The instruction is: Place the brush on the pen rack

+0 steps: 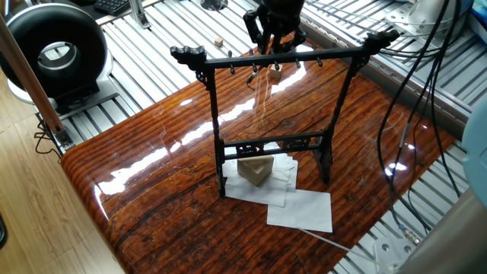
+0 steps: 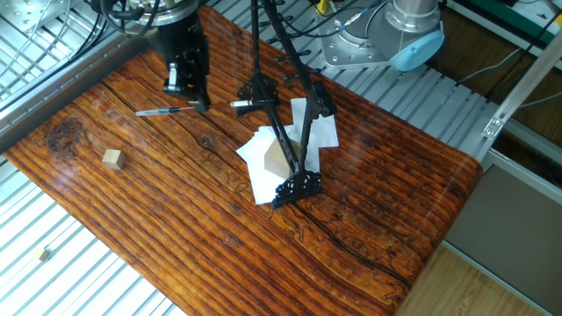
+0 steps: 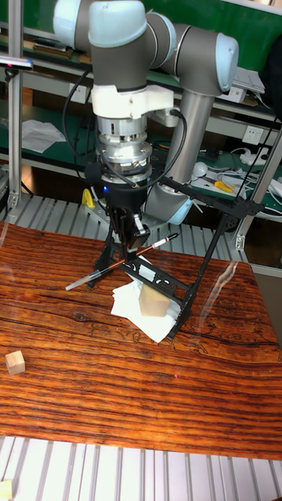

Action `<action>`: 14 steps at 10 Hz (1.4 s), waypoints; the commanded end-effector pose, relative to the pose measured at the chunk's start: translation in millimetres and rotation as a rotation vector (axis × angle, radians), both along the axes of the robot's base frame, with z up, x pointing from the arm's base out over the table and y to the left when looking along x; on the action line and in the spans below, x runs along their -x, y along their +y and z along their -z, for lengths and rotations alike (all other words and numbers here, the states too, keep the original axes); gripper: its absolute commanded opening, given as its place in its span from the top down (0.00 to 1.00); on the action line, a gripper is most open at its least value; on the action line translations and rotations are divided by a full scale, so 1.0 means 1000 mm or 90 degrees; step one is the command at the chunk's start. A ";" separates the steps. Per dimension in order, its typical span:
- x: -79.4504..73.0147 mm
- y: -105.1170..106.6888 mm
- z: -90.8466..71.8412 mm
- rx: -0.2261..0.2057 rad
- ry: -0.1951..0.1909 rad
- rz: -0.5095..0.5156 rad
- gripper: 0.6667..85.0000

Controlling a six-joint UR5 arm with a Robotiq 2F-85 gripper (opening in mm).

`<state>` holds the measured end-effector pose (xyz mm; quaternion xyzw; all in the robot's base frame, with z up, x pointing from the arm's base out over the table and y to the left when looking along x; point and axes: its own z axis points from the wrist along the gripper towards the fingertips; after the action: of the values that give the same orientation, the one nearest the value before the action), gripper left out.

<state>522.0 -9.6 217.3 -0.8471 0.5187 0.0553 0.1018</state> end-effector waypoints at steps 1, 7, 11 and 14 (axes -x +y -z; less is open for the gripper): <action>0.008 0.006 -0.009 -0.020 0.012 -0.003 1.00; 0.008 0.005 -0.026 -0.034 0.034 0.009 1.00; 0.007 0.009 -0.029 -0.048 0.041 0.037 1.00; 0.008 0.006 -0.032 -0.047 0.042 0.034 1.00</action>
<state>513.2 -5.3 243.9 -0.8293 0.5393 0.0961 0.1105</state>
